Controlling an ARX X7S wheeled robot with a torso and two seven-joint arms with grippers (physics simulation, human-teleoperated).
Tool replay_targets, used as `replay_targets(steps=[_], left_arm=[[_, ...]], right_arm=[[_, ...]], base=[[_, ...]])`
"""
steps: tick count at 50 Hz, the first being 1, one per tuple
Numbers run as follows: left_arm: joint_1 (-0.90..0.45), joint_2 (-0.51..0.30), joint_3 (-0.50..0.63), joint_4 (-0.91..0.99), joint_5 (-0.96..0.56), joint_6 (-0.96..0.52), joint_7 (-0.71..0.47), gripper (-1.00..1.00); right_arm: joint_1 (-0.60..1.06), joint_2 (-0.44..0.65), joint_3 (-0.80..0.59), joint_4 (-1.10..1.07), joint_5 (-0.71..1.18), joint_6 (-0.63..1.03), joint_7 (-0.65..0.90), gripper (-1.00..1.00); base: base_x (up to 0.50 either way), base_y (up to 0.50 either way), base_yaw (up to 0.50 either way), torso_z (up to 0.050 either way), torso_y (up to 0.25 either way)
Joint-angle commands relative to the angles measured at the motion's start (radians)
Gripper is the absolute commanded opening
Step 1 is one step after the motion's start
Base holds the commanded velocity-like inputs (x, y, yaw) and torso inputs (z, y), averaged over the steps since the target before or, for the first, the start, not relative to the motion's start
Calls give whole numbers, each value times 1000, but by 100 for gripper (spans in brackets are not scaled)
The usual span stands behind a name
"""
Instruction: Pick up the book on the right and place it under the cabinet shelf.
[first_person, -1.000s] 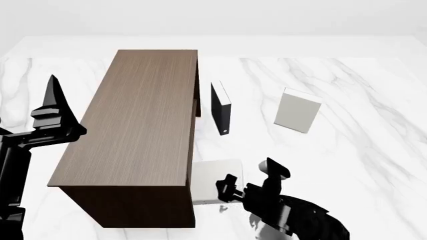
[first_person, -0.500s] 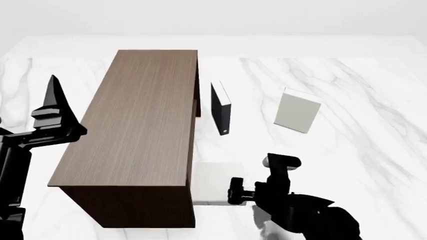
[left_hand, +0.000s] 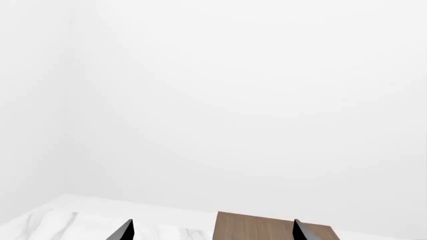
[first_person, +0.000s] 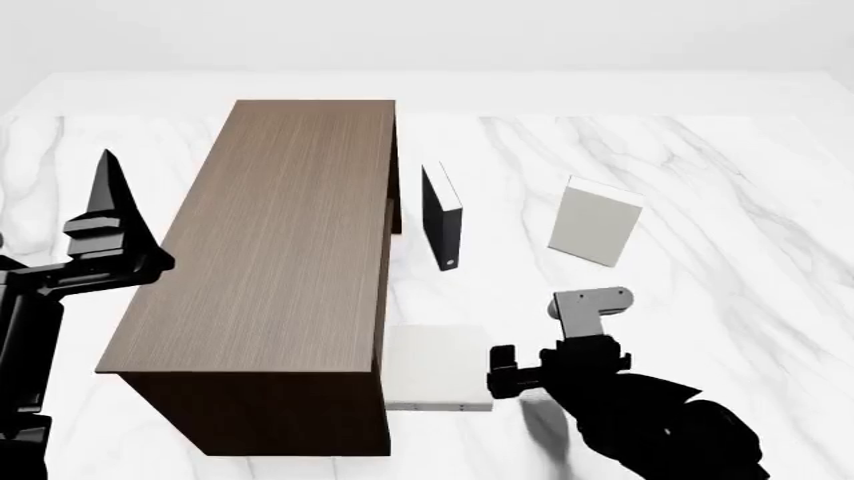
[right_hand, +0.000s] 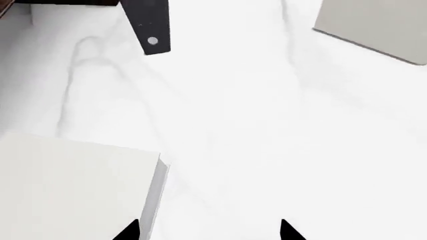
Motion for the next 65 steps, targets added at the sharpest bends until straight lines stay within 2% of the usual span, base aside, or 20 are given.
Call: replay_targets(steps=[1, 22, 65], left_arm=[[0, -2, 5, -2, 1, 4, -1, 100], [-3, -12, 25, -2, 27, 11, -2, 100], [1, -18, 37, -5, 30, 27, -3, 100]], right_arm=[[10, 40, -46, -13, -118, -86, -71, 100], [17, 20, -80, 119, -209, -187, -176, 100], [103, -222, -168, 596, -349, -330, -368, 100]], base=[[0, 0, 0, 0, 0], [0, 0, 0, 0, 0], [0, 0, 0, 0, 0]])
